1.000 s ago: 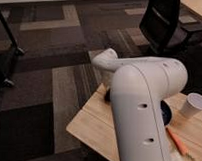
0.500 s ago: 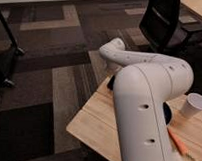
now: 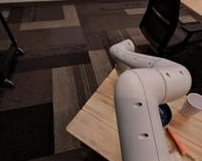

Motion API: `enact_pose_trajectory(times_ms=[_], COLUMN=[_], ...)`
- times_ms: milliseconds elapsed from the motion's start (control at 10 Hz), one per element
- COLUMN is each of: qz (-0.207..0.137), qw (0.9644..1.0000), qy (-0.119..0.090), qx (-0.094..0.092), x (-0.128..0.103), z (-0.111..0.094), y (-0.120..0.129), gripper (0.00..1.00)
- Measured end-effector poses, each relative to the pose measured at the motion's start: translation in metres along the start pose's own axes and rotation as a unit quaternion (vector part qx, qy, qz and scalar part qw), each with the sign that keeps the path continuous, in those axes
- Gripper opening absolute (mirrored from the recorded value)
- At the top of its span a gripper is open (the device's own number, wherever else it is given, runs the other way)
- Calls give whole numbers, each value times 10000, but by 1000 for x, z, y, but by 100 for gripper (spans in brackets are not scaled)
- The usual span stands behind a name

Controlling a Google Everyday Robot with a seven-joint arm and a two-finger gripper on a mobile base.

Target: Place the ceramic cup over the eraser

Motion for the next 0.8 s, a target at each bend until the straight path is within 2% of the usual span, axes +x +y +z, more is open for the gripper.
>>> enact_pose_trajectory(times_ms=[200, 400, 500, 600, 800], qz=[257, 521, 407, 287, -308], qw=[9993, 9965, 9960, 9960, 9959], qy=[137, 292, 369, 431, 588], qx=[251, 581, 708, 729, 606], x=[-3, 8, 27, 40, 81], z=[16, 24, 22, 20, 14], y=[-26, -61, -69, -68, -40], gripper=[0, 0, 0, 0, 0])
